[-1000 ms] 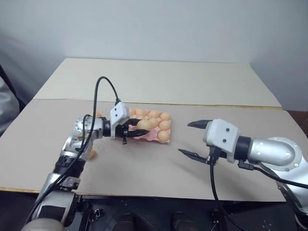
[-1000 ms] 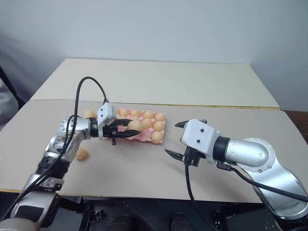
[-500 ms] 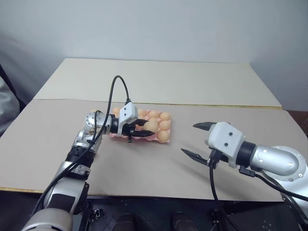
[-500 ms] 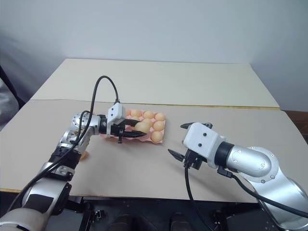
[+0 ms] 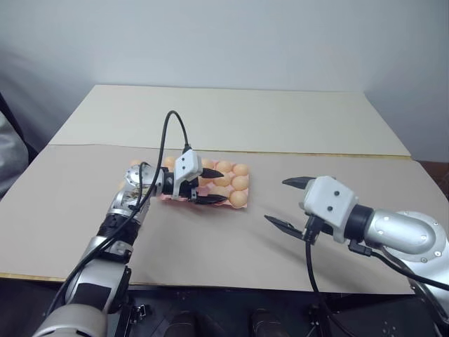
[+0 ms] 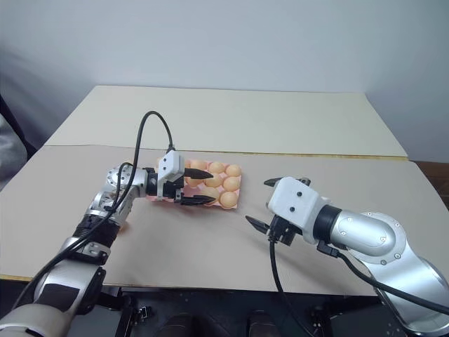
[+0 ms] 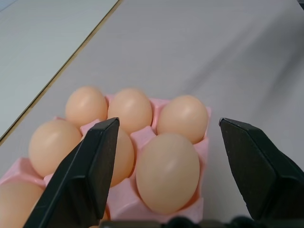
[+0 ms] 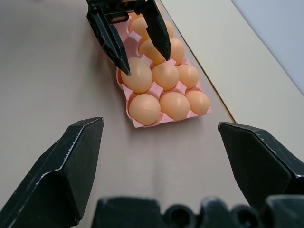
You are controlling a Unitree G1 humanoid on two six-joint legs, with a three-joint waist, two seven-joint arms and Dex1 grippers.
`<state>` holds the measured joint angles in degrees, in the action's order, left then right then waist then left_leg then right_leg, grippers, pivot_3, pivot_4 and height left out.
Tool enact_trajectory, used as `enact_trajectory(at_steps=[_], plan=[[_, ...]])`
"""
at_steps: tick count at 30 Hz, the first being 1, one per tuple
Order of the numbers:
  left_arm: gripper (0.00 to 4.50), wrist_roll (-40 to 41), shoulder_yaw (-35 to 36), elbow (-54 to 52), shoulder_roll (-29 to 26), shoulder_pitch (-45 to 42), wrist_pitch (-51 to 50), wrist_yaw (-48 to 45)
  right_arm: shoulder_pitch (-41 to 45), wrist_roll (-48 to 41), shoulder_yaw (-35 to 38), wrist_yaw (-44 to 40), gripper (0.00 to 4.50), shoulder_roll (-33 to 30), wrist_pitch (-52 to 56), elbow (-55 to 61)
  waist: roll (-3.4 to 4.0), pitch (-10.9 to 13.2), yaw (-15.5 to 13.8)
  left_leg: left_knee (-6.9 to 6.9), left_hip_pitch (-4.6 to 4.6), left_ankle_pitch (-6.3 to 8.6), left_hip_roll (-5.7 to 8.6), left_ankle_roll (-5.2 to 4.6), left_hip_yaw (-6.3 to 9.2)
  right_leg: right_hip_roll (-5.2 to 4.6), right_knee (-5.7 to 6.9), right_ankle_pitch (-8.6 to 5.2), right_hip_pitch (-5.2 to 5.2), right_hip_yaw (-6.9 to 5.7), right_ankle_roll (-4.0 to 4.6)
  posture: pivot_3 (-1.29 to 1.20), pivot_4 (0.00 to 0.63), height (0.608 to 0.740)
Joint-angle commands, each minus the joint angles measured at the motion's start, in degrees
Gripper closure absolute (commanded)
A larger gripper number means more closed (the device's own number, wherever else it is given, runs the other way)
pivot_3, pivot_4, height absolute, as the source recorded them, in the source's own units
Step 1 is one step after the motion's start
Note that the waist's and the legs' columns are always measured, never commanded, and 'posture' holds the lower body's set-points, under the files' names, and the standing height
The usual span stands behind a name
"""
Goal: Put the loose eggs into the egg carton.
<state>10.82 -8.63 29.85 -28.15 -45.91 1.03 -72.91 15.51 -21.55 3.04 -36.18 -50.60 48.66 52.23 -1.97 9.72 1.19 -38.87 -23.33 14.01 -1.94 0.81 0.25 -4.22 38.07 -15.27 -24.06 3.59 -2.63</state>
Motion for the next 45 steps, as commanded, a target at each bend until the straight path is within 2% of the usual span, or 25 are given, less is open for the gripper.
enact_trajectory(at_steps=[1,7,13,16,21,26,32,36,40,45], plan=[[0.86,1.3,3.1,-5.8,-4.1,2.1,-0.3,-0.4,1.0,-0.4,1.9,-0.9,0.00,-1.1,-1.3,0.9,0.00,0.0,0.1,0.00,0.00,0.00,0.00,0.00,0.00,0.00,0.00,0.00,-0.01,0.00,0.00,0.00,0.150,0.740],[0.86,4.6,9.2,-18.9,-15.7,11.8,-6.0,-1.7,1.0,-5.1,6.4,-5.7,0.00,-1.8,-3.3,0.4,0.00,0.0,0.2,0.02,0.01,0.00,-0.04,0.00,0.00,0.00,0.00,0.00,-0.01,0.01,0.00,0.00,0.150,0.740],[0.86,8.8,20.1,-31.1,-25.5,26.2,-11.9,0.0,0.8,-11.7,10.7,-15.4,0.00,-5.0,-7.0,-2.4,0.01,0.0,0.0,0.04,0.05,0.01,-0.08,-0.01,-0.03,-0.02,-0.04,0.00,0.02,0.00,-0.01,0.00,0.150,0.740],[0.86,10.2,25.6,-35.2,-27.5,32.6,-13.9,1.6,-0.4,-11.5,10.9,-22.1,0.00,-8.1,-12.3,-4.3,0.01,0.0,-0.4,0.03,0.07,0.01,-0.07,-0.01,-0.04,-0.04,-0.04,-0.01,0.06,-0.03,-0.01,0.00,0.150,0.740],[0.86,10.9,33.9,-39.7,-28.7,41.8,-16.3,4.5,-1.8,-11.3,10.5,-29.4,0.00,-9.3,-20.7,-8.8,0.00,0.0,-0.3,0.04,0.10,0.01,-0.10,-0.01,-0.06,-0.03,-0.06,-0.01,0.08,-0.05,-0.01,0.00,0.150,0.740],[0.86,11.6,39.6,-41.6,-28.2,48.4,-18.4,6.1,-0.7,-9.5,7.8,-31.1,0.00,-9.4,-24.6,-12.2,0.01,0.0,-0.3,0.05,0.10,0.01,-0.11,-0.01,-0.07,-0.03,-0.06,-0.01,0.04,-0.04,-0.01,0.00,0.150,0.740],[0.86,11.8,39.1,-38.1,-27.1,50.4,-17.2,6.2,1.3,-7.8,5.1,-29.9,0.00,-8.9,-25.8,-13.3,0.01,0.0,-0.3,0.08,0.14,0.02,-0.11,-0.01,-0.11,-0.03,-0.07,-0.01,0.06,-0.03,0.00,0.00,0.150,0.740],[0.86,13.0,36.2,-31.3,-24.4,45.2,-15.4,6.4,1.6,-6.9,4.5,-27.6,0.00,-8.2,-25.3,-12.8,0.00,0.0,-0.6,0.08,0.14,0.02,-0.09,0.00,-0.10,-0.05,-0.04,-0.01,0.07,-0.04,0.00,0.00,0.150,0.740],[0.86,15.0,33.6,-25.1,-23.7,41.6,-14.5,1.7,0.1,-6.0,4.9,-25.3,0.00,-7.7,-25.2,-11.3,-0.06,0.0,-0.4,0.07,0.09,0.02,-0.09,0.00,-0.09,-0.05,-0.06,-0.01,0.05,-0.07,0.00,0.00,0.150,0.740],[0.86,11.9,28.5,-15.5,-24.4,36.8,-9.7,-2.1,-2.5,-4.6,6.4,-22.1,0.00,-7.5,-24.7,-8.7,-0.05,0.0,-0.3,0.08,0.08,0.02,-0.09,0.00,-0.10,-0.04,-0.03,-0.01,0.01,-0.05,0.00,0.00,0.150,0.740]])
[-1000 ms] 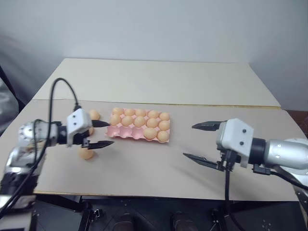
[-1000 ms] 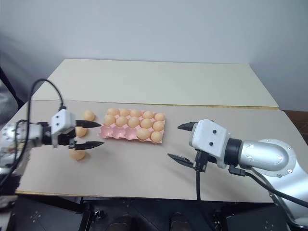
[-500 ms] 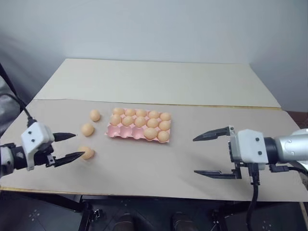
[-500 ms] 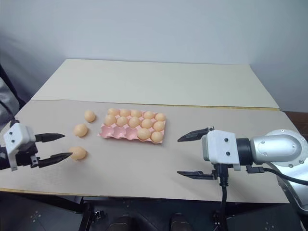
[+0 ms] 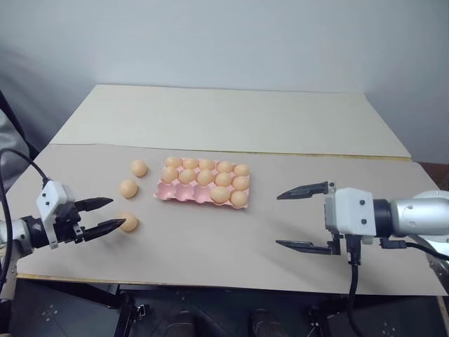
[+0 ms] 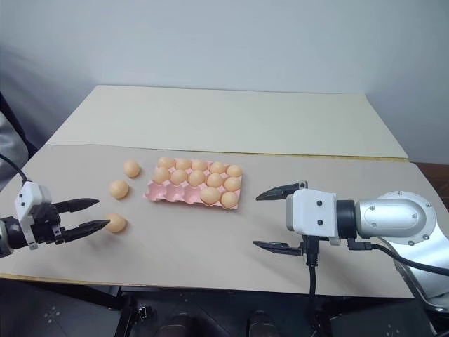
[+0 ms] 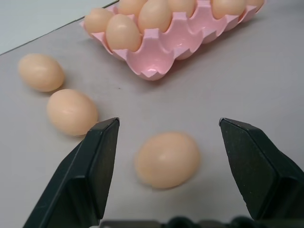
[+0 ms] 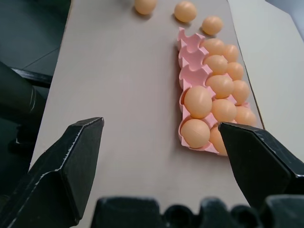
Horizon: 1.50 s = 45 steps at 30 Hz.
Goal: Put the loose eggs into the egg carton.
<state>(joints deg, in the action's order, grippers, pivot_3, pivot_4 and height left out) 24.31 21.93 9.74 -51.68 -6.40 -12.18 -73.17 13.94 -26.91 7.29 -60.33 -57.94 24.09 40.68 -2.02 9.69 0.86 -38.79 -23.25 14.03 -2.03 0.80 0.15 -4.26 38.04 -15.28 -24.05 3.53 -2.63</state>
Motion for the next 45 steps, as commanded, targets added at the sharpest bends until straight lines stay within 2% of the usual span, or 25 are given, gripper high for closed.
enact_trajectory(at_steps=[1,13,21,23,26,27,33,38,45], plan=[[0.86,-1.8,-2.7,5.9,-0.8,-3.6,4.1,-2.1,-1.2,1.0,2.3,2.5,0.00,-0.3,-0.1,3.2,-0.01,0.0,0.0,0.00,0.02,0.00,-0.01,0.00,0.00,0.01,0.00,0.00,0.02,0.00,0.00,0.00,0.150,0.740],[0.86,-7.5,-11.5,15.6,2.2,-11.0,10.3,-1.9,-3.0,-0.1,3.7,6.7,0.00,-0.1,1.7,6.5,-0.01,0.0,0.1,-0.03,0.00,0.00,0.01,0.00,0.01,0.00,0.02,0.00,0.03,0.00,0.00,0.00,0.150,0.740],[0.86,-9.2,-13.5,17.8,3.5,-12.3,10.6,0.3,-2.0,-1.3,4.1,7.9,0.00,0.2,2.8,6.6,-0.01,0.0,0.0,-0.04,-0.01,0.00,0.01,0.00,0.02,0.01,0.02,0.00,0.03,0.00,0.00,0.00,0.150,0.740],[1.24,-8.8,-13.4,17.9,3.7,-12.4,10.4,0.3,-1.7,-1.6,4.2,8.1,0.00,0.2,3.0,6.5,-0.01,0.0,0.0,-0.04,0.00,0.00,0.01,0.00,0.02,0.00,0.03,0.00,0.03,0.00,0.00,0.00,0.150,0.740],[1.99,-8.4,-14.2,16.5,3.2,-11.9,7.7,-0.8,-1.8,-1.7,3.8,7.9,0.00,-0.7,3.6,6.5,-0.01,0.0,0.0,-0.03,-0.01,0.00,0.01,0.00,0.02,0.00,0.02,0.00,0.03,0.00,0.00,0.00,0.150,0.740],[2.08,-8.2,-14.1,16.0,3.4,-11.7,7.2,-0.4,-1.9,-1.6,3.6,7.9,0.00,-0.8,3.6,6.6,-0.01,0.0,0.0,-0.03,-0.01,0.00,0.01,0.00,0.02,0.00,0.02,0.00,0.03,0.00,0.00,0.00,0.150,0.740],[2.09,-8.2,-14.3,13.0,2.7,-12.6,1.4,0.8,-1.3,-0.4,2.4,8.2,0.00,-0.6,3.0,6.0,-0.01,0.0,0.0,-0.04,0.02,0.00,0.02,0.00,0.03,0.00,0.04,0.00,0.06,0.00,0.00,0.00,0.150,0.740],[2.09,-3.1,-12.7,5.0,3.0,-13.4,-2.8,-1.9,-1.1,0.7,2.1,8.3,0.00,-0.4,2.7,5.7,-0.01,0.0,0.0,-0.04,-0.05,0.00,0.01,0.00,0.03,0.01,0.02,0.00,0.01,0.00,0.00,0.00,0.150,0.740],[2.09,1.2,-15.4,-2.0,9.8,-20.7,-5.7,0.1,0.1,2.9,-0.2,10.2,0.00,0.8,3.1,5.7,-0.02,0.0,-0.2,-0.10,-0.03,0.00,0.03,0.00,0.05,0.00,0.03,0.00,0.07,-0.02,-0.01,0.00,0.150,0.740]])
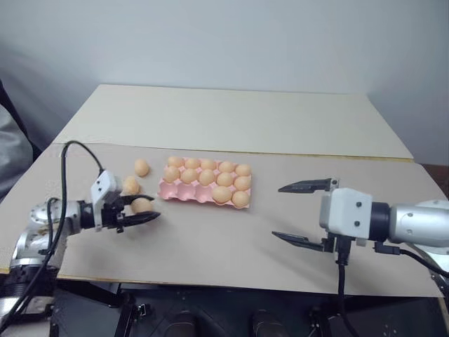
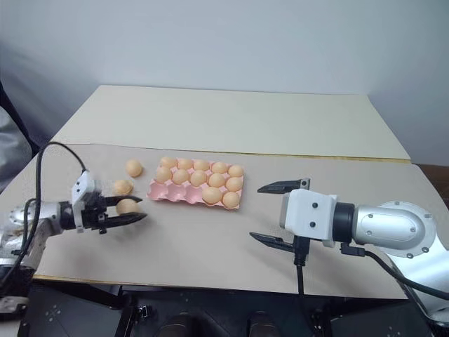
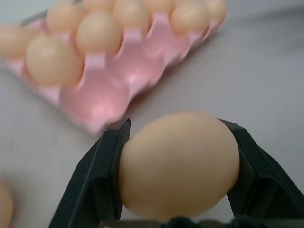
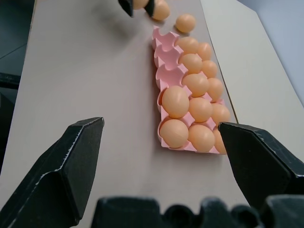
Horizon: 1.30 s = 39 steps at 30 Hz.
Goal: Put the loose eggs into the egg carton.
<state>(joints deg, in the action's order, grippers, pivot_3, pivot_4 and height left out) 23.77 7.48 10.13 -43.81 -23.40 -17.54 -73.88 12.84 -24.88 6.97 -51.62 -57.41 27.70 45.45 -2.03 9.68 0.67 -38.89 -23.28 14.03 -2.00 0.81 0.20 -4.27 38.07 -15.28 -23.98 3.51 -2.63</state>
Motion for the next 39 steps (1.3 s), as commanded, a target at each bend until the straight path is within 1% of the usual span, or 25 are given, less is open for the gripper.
enact_trajectory(at_steps=[1,4,8,13,19,24,26,27,30,31,35,39], plan=[[2.09,1.1,-1.8,-1.7,3.3,-5.1,0.9,1.3,1.4,1.0,-0.1,1.7,0.00,0.4,-0.2,1.0,0.00,0.0,0.0,0.00,0.00,0.00,0.01,0.00,0.00,0.00,-0.01,0.00,0.00,0.00,0.00,0.00,0.150,0.740],[2.09,-1.5,-4.0,1.0,6.9,-8.3,6.6,2.2,1.8,1.2,-0.5,2.9,0.00,0.9,0.5,1.7,0.00,0.0,0.1,0.01,0.00,0.00,0.02,0.00,0.02,0.01,-0.01,0.00,-0.01,0.00,0.00,0.00,0.150,0.740],[2.09,-3.1,-6.5,6.3,10.3,-12.8,9.5,1.4,1.8,0.9,-0.3,4.8,0.00,1.5,1.9,3.1,0.00,0.0,0.3,0.00,0.00,0.00,0.04,-0.01,0.02,0.02,0.00,0.00,-0.02,0.04,0.00,0.00,0.150,0.740],[2.09,-8.3,-9.8,15.9,12.4,-17.9,17.9,0.6,1.0,-0.7,1.8,6.5,0.00,1.7,4.8,5.7,0.00,0.0,0.1,0.00,-0.01,0.00,0.06,-0.01,0.03,0.03,-0.02,0.00,-0.02,0.04,0.00,0.00,0.150,0.740],[2.09,-11.0,-10.9,27.0,14.9,-23.4,25.6,-1.2,0.1,-1.4,2.7,7.6,0.00,1.6,6.6,7.2,-0.01,0.0,0.0,-0.02,-0.02,0.00,0.07,-0.01,0.04,0.01,-0.02,0.01,0.00,0.03,-0.01,0.00,0.150,0.740],[2.09,-10.5,-10.1,31.7,15.9,-25.5,27.3,-3.2,-0.2,-1.5,2.5,8.2,0.00,2.0,6.9,7.4,-0.01,0.0,0.2,-0.02,-0.03,0.00,0.07,-0.01,0.04,0.02,-0.02,0.01,-0.02,0.03,-0.01,0.00,0.150,0.740],[1.39,-11.2,-10.2,33.6,16.2,-26.3,29.0,-3.3,-0.4,-1.5,2.3,8.4,0.00,2.1,6.7,7.2,-0.01,0.0,0.2,-0.02,-0.02,0.00,0.07,-0.01,0.04,0.02,-0.01,0.01,-0.01,0.03,-0.01,0.00,0.150,0.740],[1.15,-12.1,-10.5,34.6,16.2,-26.7,29.8,-2.9,-0.5,-1.4,2.2,8.5,0.00,2.2,6.6,7.1,-0.01,0.0,0.2,-0.03,-0.03,0.00,0.07,-0.01,0.04,0.02,-0.01,0.01,-0.01,0.03,-0.01,0.00,0.150,0.740],[0.14,-13.0,-10.6,36.4,16.4,-27.1,31.7,-3.1,-0.5,-1.2,1.9,8.6,0.00,2.1,6.5,6.9,-0.01,0.0,0.2,-0.03,-0.02,0.00,0.08,-0.02,0.04,0.02,-0.02,0.01,0.00,0.03,-0.01,0.00,0.150,0.740],[0.03,-13.0,-10.4,36.7,16.5,-27.2,32.1,-3.1,-0.5,-1.2,1.9,8.6,0.00,2.1,6.5,6.9,-0.01,0.0,0.2,-0.03,-0.03,0.00,0.07,-0.01,0.04,0.02,-0.02,0.01,-0.01,0.03,-0.01,0.00,0.150,0.740],[0.03,-12.8,-9.8,37.6,16.8,-27.4,33.9,-3.3,-0.6,-1.2,2.0,8.4,0.00,2.0,6.3,6.8,-0.01,0.0,0.2,-0.03,-0.03,0.00,0.07,-0.02,0.05,0.02,-0.01,0.01,-0.01,0.03,-0.01,0.00,0.150,0.740],[0.03,-11.8,-8.9,37.1,16.6,-27.6,33.4,-3.4,-0.5,-1.1,2.0,8.3,0.00,1.9,6.2,6.6,-0.01,0.0,0.2,-0.03,-0.03,0.00,0.07,-0.02,0.05,0.02,-0.01,0.01,-0.01,0.03,-0.01,0.00,0.150,0.740]])
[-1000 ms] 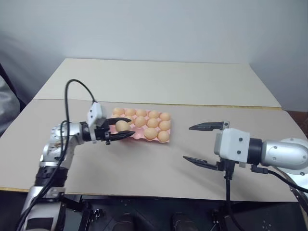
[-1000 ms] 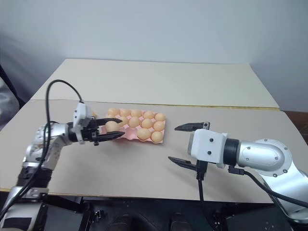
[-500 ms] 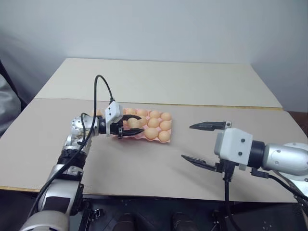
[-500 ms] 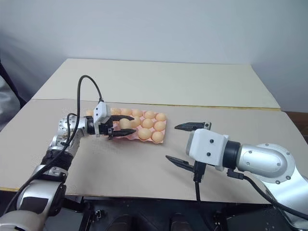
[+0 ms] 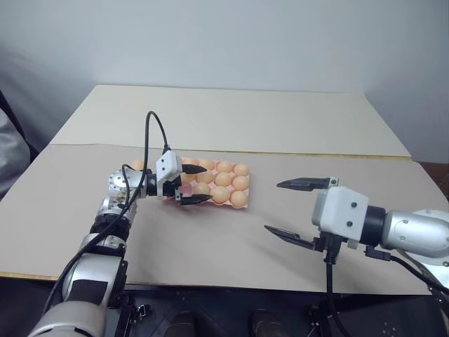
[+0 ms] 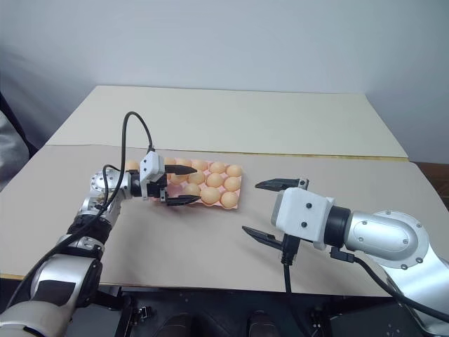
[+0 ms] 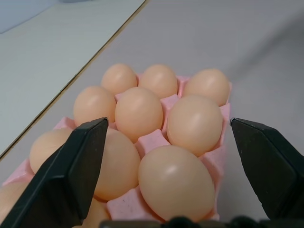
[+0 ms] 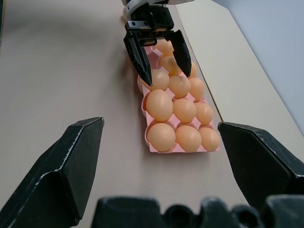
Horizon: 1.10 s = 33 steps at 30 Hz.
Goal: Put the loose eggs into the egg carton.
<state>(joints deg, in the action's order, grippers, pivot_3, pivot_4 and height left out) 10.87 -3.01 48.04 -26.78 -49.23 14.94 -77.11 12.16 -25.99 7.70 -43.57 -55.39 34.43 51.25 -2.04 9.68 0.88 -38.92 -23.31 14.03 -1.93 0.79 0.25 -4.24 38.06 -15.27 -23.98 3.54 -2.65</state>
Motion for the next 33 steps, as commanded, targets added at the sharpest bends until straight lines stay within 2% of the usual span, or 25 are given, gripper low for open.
enact_trajectory(at_steps=[1,6,11,19,21,24,33], plan=[[0.03,1.2,1.8,-1.4,-0.7,-1.7,1.0,-0.5,0.1,0.1,1.3,0.2,0.00,-0.1,-0.5,0.8,0.00,0.0,0.0,0.00,0.00,0.00,0.00,0.00,0.00,0.00,0.00,0.00,0.00,0.00,0.00,0.00,0.150,0.740],[0.03,3.2,4.0,-6.3,-3.3,0.2,-0.9,-1.6,0.1,-0.3,1.8,0.0,0.00,-0.3,-0.4,0.9,0.00,0.0,0.0,0.00,-0.01,0.00,0.00,0.00,0.00,0.00,0.00,0.00,-0.01,0.00,0.00,0.00,0.150,0.740],[0.03,5.1,6.6,-17.1,-10.3,7.5,-5.1,-1.7,0.2,-2.8,3.5,-0.8,0.00,-0.4,0.2,1.1,0.00,0.0,0.8,0.04,0.02,0.00,-0.03,0.00,-0.01,0.01,0.00,0.00,-0.03,0.04,0.00,0.00,0.150,0.740],[0.03,7.8,15.9,-30.9,-18.4,22.0,-13.3,7.9,2.8,-8.7,3.7,-3.8,0.00,-0.9,1.4,-1.5,0.00,0.0,0.4,0.02,0.04,0.00,-0.06,0.00,0.00,-0.01,0.01,0.00,-0.01,0.02,0.00,0.00,0.150,0.740],[0.03,9.1,18.4,-34.8,-19.9,26.3,-15.7,9.3,3.8,-10.5,2.9,-7.3,0.00,-1.6,0.5,-2.9,0.01,0.0,0.5,0.03,0.04,0.00,-0.07,0.00,-0.02,-0.02,-0.01,0.00,-0.03,0.02,0.00,0.00,0.150,0.740],[0.03,8.6,20.5,-37.9,-20.9,30.8,-17.0,12.6,4.1,-10.6,2.0,-11.3,0.00,-2.3,-2.0,-4.5,0.01,0.0,0.1,0.04,0.06,0.00,-0.07,0.00,-0.03,-0.03,-0.01,0.00,-0.01,0.02,0.00,0.00,0.150,0.740],[0.03,8.9,22.3,-45.1,-20.6,36.7,-22.6,21.0,6.6,-7.1,-1.4,-12.8,0.00,-1.6,-5.5,-8.0,0.00,0.0,-0.1,0.06,0.02,0.00,-0.08,0.00,-0.02,-0.04,-0.03,0.00,-0.04,-0.04,0.00,0.00,0.150,0.740]])
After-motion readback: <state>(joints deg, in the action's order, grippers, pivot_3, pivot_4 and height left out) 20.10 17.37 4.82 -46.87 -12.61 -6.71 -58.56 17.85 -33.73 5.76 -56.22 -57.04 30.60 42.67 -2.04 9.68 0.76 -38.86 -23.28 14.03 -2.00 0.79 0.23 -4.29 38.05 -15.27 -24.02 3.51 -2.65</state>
